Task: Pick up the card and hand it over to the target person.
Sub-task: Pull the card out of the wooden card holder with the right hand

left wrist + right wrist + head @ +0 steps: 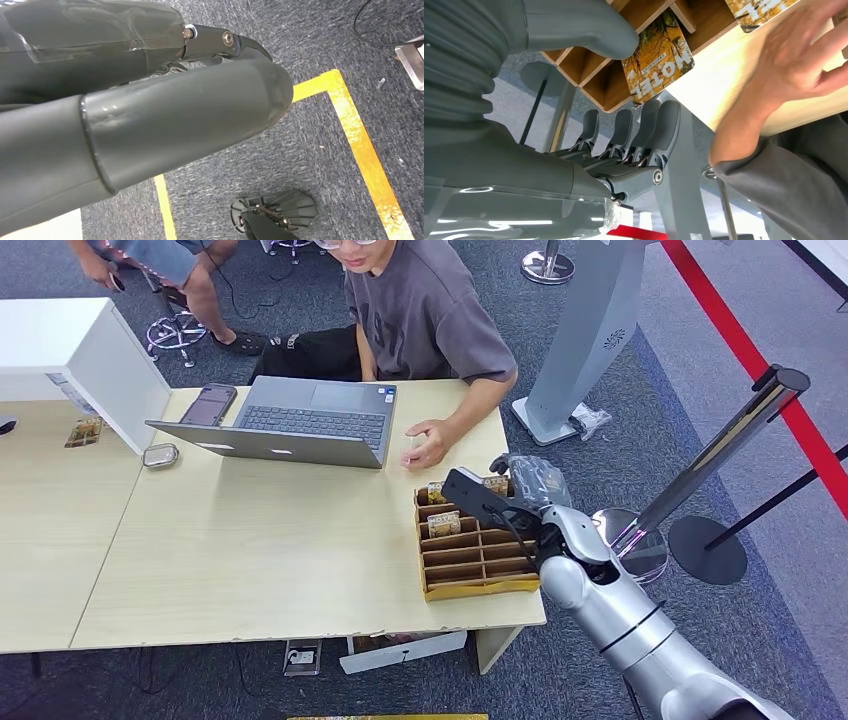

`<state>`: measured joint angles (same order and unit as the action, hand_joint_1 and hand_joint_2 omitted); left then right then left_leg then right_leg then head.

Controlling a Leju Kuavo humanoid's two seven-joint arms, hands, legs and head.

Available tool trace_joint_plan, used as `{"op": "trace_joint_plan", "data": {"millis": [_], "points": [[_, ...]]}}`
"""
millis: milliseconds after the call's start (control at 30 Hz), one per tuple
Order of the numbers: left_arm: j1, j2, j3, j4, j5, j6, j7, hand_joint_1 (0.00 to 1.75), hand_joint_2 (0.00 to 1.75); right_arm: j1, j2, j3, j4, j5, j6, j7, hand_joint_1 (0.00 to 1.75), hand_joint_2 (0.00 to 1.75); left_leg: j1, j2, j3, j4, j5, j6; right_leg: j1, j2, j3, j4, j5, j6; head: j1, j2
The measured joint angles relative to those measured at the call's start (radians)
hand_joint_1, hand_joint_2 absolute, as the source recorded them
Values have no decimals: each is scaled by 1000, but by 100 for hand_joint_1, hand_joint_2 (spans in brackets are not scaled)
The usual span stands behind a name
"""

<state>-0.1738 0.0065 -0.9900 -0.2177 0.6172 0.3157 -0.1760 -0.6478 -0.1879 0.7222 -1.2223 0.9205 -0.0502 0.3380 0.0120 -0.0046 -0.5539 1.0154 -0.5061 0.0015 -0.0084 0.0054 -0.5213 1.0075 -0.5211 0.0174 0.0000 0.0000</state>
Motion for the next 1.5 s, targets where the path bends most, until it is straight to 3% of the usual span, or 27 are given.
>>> {"op": "trace_joint_plan", "data": {"millis": [900, 1500], "points": [[1, 6, 5, -1, -2, -1, 2, 0, 0, -27, 14, 0, 9, 19, -15, 8, 86, 175, 0, -2, -1, 0, 1, 0, 0, -1, 0, 0, 0, 0, 0, 0], [0, 4, 9, 1, -9, -8, 5, 0, 0, -46, 37, 42, 120, 19, 38, 6, 89, 175, 0, -2, 0, -1, 0, 0, 0, -1, 1, -1, 0, 0, 0, 0]]}}
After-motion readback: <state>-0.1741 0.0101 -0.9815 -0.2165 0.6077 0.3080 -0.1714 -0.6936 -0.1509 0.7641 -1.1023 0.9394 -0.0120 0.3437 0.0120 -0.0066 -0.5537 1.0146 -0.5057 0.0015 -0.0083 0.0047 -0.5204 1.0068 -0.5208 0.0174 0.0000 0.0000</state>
